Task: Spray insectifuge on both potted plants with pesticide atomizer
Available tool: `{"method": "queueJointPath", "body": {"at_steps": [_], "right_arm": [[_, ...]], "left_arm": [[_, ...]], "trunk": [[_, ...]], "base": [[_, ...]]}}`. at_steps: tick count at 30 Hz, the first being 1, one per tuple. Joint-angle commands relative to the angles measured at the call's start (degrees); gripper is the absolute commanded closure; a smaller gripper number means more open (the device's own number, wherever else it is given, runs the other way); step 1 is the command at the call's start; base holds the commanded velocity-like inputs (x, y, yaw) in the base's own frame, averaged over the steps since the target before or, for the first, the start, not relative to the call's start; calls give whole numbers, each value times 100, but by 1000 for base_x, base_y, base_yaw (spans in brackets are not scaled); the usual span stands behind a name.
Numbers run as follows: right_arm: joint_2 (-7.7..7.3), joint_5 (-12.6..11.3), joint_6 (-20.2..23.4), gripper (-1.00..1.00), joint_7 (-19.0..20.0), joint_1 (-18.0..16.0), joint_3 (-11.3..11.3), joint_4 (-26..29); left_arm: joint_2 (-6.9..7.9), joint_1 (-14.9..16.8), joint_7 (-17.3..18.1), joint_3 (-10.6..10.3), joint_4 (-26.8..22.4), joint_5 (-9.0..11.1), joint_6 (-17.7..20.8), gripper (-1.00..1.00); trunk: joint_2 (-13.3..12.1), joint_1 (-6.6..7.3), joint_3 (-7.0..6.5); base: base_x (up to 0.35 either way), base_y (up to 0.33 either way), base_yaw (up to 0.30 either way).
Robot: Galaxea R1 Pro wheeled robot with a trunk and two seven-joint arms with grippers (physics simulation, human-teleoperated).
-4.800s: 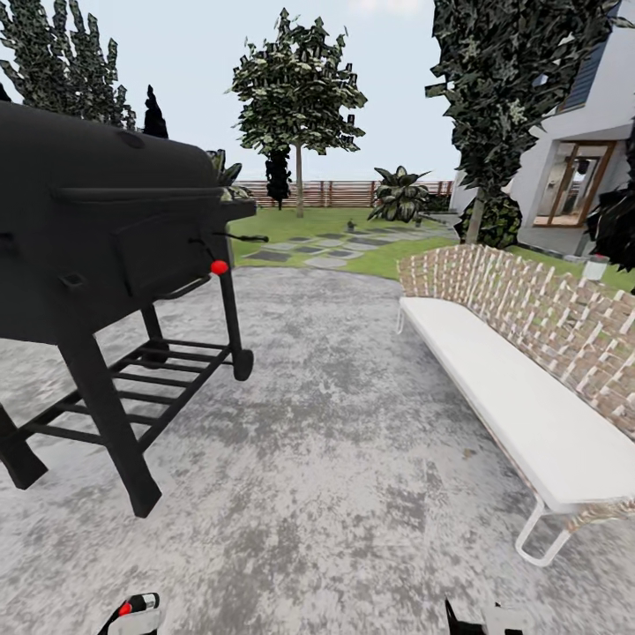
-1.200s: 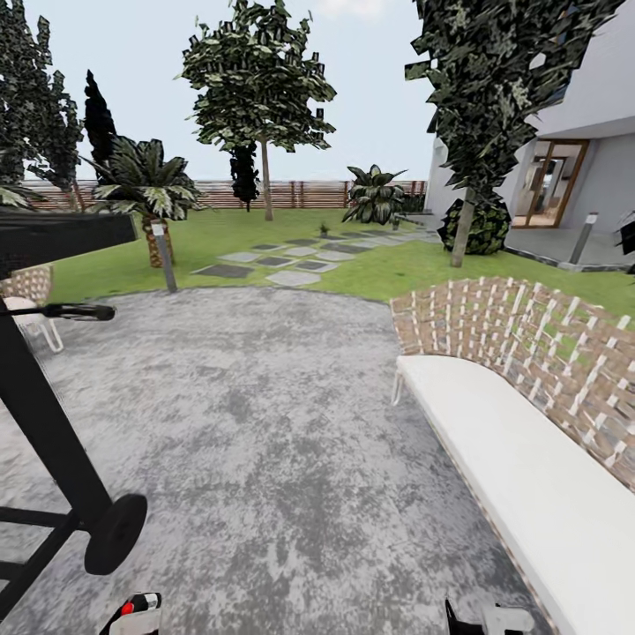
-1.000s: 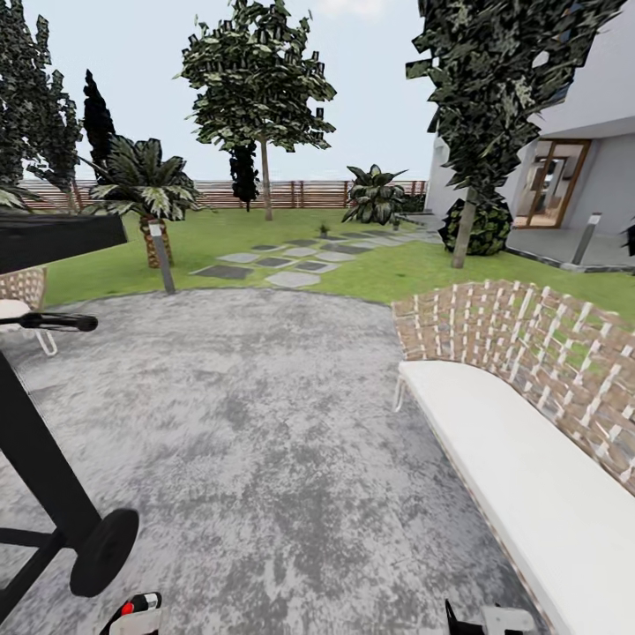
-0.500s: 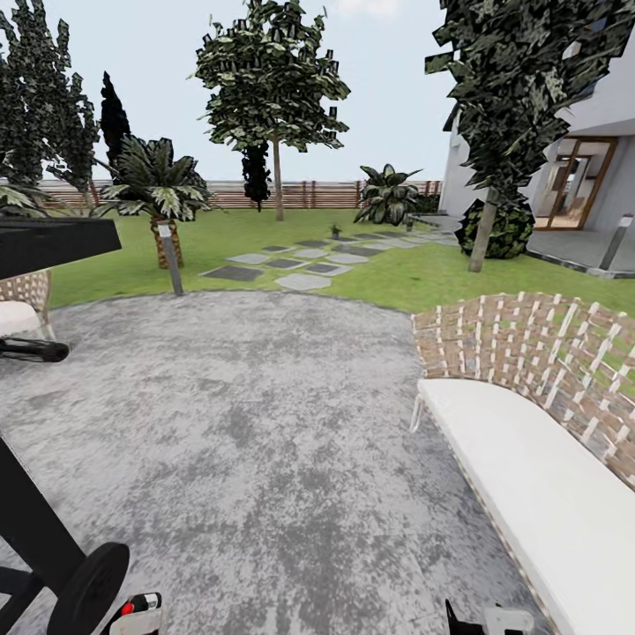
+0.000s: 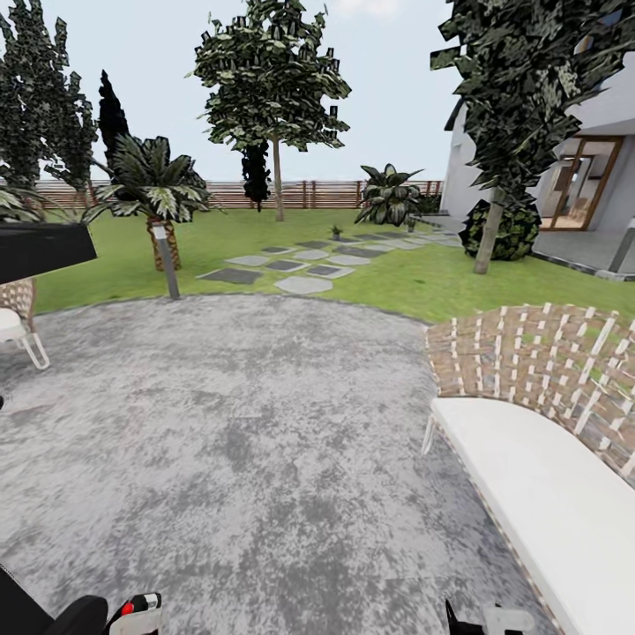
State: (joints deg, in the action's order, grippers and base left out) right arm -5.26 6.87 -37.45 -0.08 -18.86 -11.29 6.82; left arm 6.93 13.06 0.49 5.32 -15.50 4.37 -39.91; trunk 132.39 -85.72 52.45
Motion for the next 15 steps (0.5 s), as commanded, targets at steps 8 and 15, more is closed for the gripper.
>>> {"method": "queueJointPath", "body": {"at_steps": [8,15], "right_arm": [[-2,60,-17,-100,-1,-4,-49,1],[-2,60,-17,-100,8,-4,-51,3]], "left_arm": [[1,4,3,-13,4,37,-17,100],[1,5,3,-11,4,27,-17,100]], "trunk": [[2,-2,5],[2,-2,5]], "base": [[335,4,0],[335,0,0]]}}
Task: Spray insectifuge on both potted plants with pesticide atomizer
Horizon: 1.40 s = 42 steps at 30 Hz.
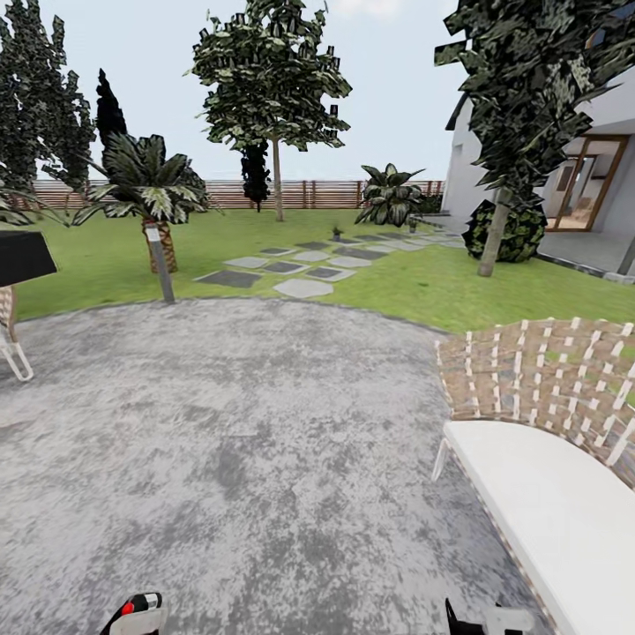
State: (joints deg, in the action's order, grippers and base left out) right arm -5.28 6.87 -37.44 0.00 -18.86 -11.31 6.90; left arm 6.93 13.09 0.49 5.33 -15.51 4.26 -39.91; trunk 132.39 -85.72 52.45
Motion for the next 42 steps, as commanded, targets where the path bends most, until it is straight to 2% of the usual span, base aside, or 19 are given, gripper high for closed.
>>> {"method": "queueJointPath", "body": {"at_steps": [1,21,29,42], "right_arm": [[1,60,-21,-100,9,-4,-48,-8],[1,60,-27,-100,1,-4,-49,-4],[1,60,-27,-100,-8,-4,-50,-4],[1,60,-27,-100,-8,-4,-47,-4]], "left_arm": [[1,2,3,-13,4,42,-17,100],[1,1,3,-10,4,59,-17,100],[1,2,3,-12,4,58,-17,100],[1,1,3,-11,4,58,-17,100]], "trunk": [[2,-2,5],[2,-2,5],[2,-2,5],[2,-2,5]], "base": [[335,0,0],[335,0,1],[336,0,129],[335,0,6]]}}
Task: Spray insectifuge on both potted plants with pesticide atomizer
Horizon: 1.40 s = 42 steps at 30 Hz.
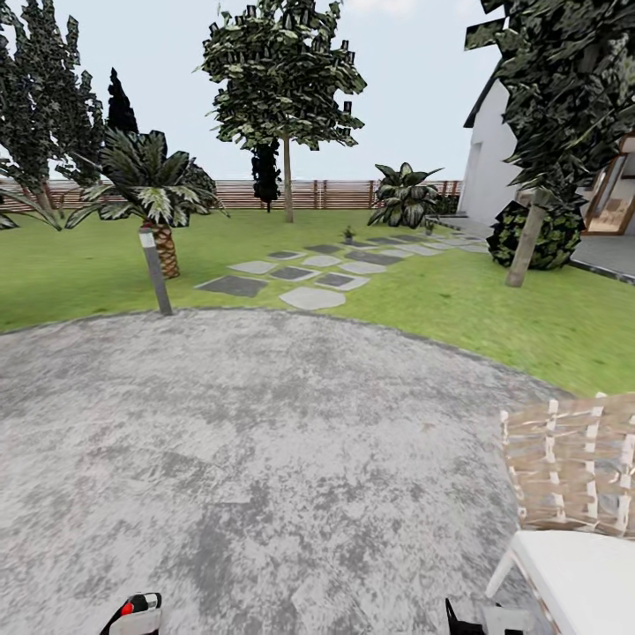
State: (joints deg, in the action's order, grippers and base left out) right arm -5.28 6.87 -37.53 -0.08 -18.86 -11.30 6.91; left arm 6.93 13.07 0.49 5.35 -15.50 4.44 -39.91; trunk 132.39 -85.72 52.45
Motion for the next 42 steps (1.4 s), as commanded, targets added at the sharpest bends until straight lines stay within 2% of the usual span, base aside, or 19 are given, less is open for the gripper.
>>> {"method": "queueJointPath", "body": {"at_steps": [1,42], "right_arm": [[1,60,-18,-100,-1,-4,-48,-5],[1,60,-18,-100,6,-4,-48,-5]], "left_arm": [[1,3,3,-14,5,40,-17,100],[1,3,3,-15,3,48,-17,100]], "trunk": [[2,-2,5],[2,-2,5]], "base": [[335,0,0],[335,0,0]]}}
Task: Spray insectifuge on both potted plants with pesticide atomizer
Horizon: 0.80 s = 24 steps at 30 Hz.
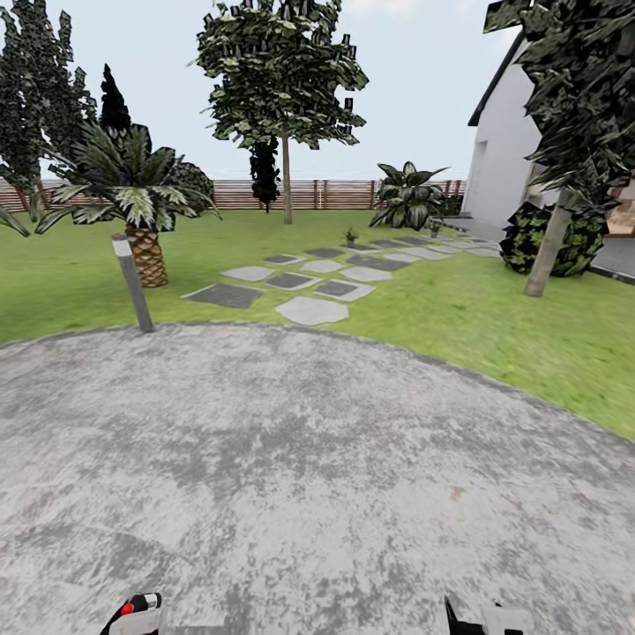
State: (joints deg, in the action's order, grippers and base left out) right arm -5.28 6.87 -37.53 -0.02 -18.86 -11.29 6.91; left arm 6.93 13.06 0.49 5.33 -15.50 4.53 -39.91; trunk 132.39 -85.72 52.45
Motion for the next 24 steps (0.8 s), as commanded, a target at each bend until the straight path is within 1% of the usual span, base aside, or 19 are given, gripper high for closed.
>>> {"method": "queueJointPath", "body": {"at_steps": [1,24], "right_arm": [[1,60,-18,-100,1,-4,-49,-5],[-6,60,-18,-100,16,-4,-51,-5]], "left_arm": [[1,4,3,-10,4,39,-17,100],[1,3,3,-14,10,19,-17,100]], "trunk": [[2,-2,5],[2,-2,5]], "base": [[336,0,0],[335,0,0]]}}
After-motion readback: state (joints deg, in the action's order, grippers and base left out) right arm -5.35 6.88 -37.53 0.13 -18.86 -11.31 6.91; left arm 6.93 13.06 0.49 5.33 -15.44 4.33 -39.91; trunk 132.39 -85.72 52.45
